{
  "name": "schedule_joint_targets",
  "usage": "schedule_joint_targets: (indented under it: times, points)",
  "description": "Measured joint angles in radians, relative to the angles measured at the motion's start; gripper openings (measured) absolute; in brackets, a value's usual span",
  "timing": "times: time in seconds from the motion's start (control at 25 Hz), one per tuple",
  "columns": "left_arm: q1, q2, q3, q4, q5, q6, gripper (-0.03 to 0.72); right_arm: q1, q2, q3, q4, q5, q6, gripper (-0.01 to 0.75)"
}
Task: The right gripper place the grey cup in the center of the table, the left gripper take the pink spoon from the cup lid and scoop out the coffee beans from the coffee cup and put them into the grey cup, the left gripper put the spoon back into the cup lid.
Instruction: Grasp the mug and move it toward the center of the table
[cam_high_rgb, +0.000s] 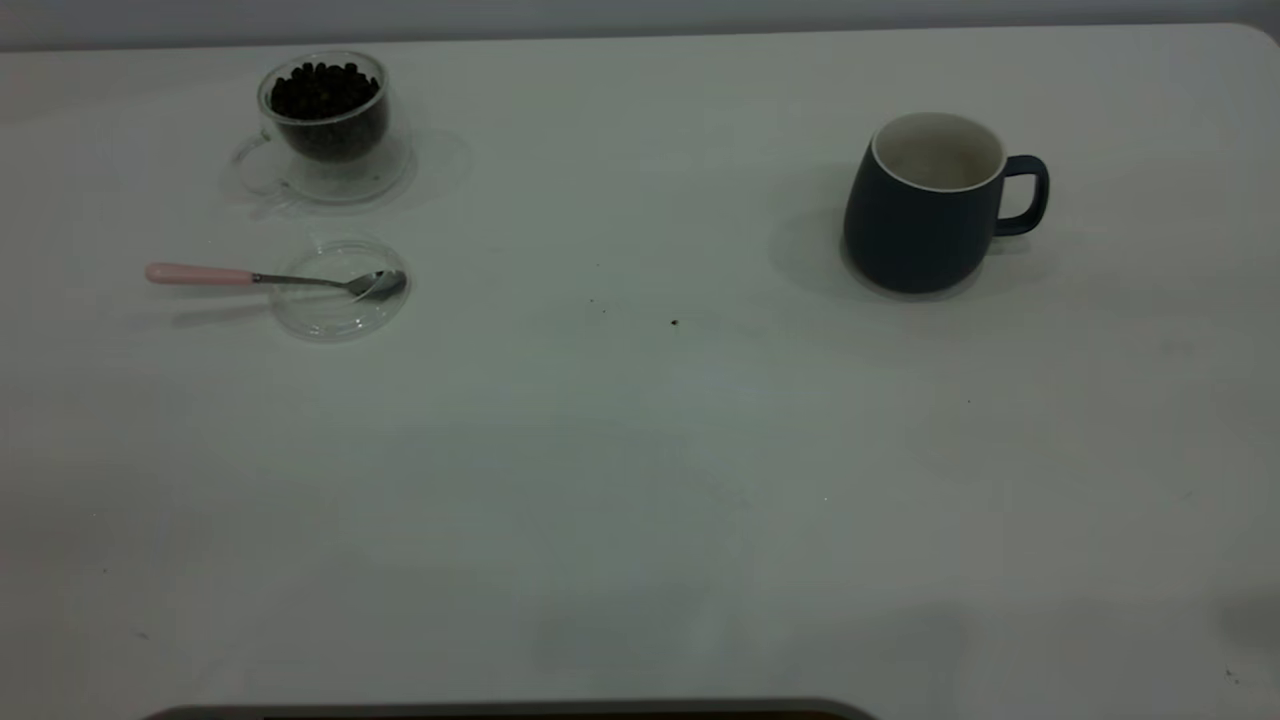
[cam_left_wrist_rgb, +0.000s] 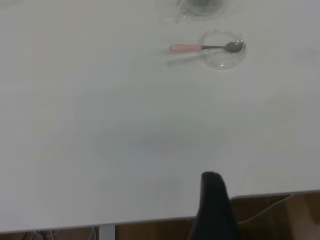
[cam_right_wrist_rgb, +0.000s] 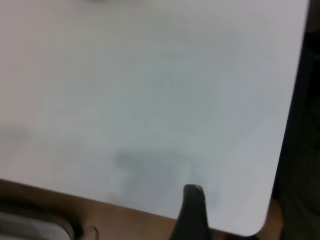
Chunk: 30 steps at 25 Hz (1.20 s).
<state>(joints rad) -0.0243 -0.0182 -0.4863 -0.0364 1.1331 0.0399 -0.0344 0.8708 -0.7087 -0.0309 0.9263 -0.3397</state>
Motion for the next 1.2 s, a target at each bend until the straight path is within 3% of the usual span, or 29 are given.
schedule_joint_targets:
  times: [0.32,0.48,0.76,1.2]
  points:
    - [0.0,0.0,0.0,0.0,0.0,0.0,0.588,0.0,0.594,-0.145,-0.011,-0.294,-0.247,0.693]
    - [0.0,0.0,0.0,0.0,0.0,0.0,0.588,0.008,0.887,-0.305,-0.012,-0.262,-0.352,0.684]
    - [0.0,0.0,0.0,0.0,0.0,0.0,0.588,0.088,1.207,-0.554,-0.049,-0.265,-0.479,0.67]
    - [0.0,0.0,0.0,0.0,0.0,0.0,0.588,0.173,1.383,-0.676,-0.244,-0.39,-0.531,0.654]
